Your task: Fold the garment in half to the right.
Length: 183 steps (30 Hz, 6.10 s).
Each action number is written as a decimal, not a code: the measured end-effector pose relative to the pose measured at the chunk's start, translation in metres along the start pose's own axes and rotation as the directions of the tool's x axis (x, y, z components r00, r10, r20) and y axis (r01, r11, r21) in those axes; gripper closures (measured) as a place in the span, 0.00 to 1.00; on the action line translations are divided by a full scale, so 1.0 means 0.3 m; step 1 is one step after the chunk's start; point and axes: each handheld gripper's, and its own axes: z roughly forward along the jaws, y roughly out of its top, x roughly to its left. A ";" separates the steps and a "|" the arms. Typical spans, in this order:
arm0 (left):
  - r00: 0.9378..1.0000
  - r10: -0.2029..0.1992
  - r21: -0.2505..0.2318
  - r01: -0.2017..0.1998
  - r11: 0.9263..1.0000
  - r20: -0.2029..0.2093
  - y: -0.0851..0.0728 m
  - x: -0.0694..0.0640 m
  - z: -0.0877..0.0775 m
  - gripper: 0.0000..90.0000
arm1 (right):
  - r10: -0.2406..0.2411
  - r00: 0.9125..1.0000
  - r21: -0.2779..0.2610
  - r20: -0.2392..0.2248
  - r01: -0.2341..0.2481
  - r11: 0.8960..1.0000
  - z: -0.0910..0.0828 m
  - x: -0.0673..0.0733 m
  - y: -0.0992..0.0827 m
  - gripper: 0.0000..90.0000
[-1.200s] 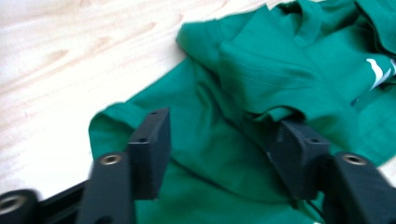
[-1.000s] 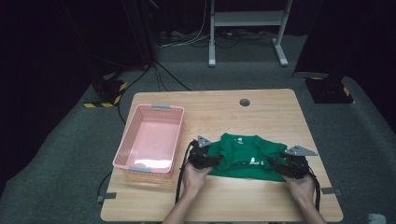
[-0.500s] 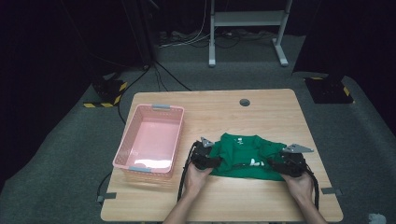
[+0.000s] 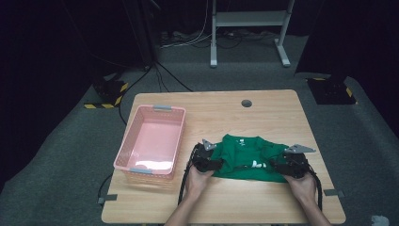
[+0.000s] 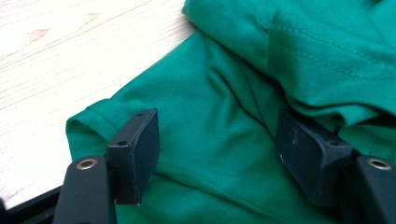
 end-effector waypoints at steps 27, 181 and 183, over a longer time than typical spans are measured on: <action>0.998 0.068 0.024 -0.068 0.997 -0.012 0.038 -0.047 0.049 0.29 | -0.015 0.999 0.011 -0.040 0.015 1.000 -0.006 -0.040 -0.016 0.34; 0.964 -0.011 -0.054 0.027 0.998 0.265 0.275 0.090 -0.085 0.97 | -0.351 0.917 -0.198 -0.189 0.315 0.928 -0.034 0.494 0.198 0.85; 0.964 -0.009 -0.056 0.025 0.998 0.265 0.282 0.096 -0.098 0.97 | -0.352 0.915 -0.204 -0.195 0.314 0.927 -0.038 0.502 0.208 0.85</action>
